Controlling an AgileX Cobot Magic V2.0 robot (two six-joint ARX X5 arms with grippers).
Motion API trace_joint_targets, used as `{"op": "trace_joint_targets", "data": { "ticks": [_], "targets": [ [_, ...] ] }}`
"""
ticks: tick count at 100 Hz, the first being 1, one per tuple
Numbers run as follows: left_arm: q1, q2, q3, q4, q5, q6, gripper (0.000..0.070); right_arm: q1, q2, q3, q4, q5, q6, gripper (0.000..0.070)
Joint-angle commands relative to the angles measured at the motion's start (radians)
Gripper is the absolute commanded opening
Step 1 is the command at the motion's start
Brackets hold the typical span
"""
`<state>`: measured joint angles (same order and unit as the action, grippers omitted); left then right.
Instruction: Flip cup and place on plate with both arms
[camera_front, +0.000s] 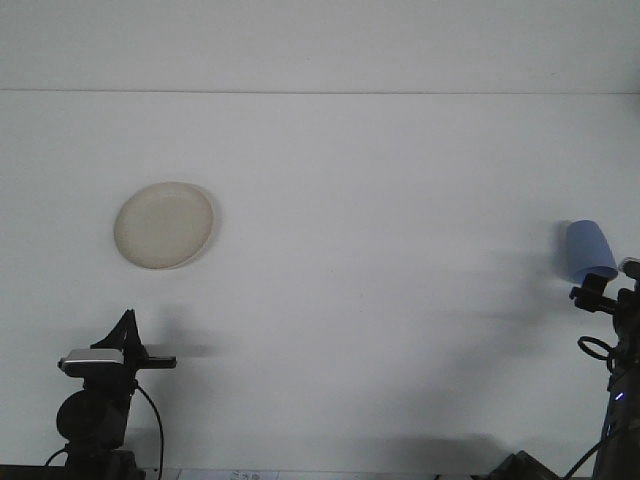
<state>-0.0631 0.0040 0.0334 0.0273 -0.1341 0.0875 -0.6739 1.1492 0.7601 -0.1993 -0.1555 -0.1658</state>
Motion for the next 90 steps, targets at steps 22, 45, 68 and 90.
{"op": "trace_joint_targets", "data": {
  "ticks": [22,45,68,90],
  "targets": [
    [0.0,-0.001,-0.019,0.013,-0.003,0.001,0.0014,-0.053,0.146,0.004,0.128,-0.101,-0.071,0.0464],
    [0.0,-0.001,-0.019,0.012,-0.003,0.001,0.0014,-0.053,0.258,0.004,0.25,-0.111,-0.08,0.046],
    [0.0,-0.001,-0.019,0.013,-0.003,0.001,0.0014,-0.053,0.362,0.004,0.36,-0.145,-0.097,0.0381],
    [0.0,-0.001,-0.019,0.012,-0.003,0.001,0.0014,-0.052,0.463,0.004,0.515,-0.194,-0.097,0.0364]
  ]
}}
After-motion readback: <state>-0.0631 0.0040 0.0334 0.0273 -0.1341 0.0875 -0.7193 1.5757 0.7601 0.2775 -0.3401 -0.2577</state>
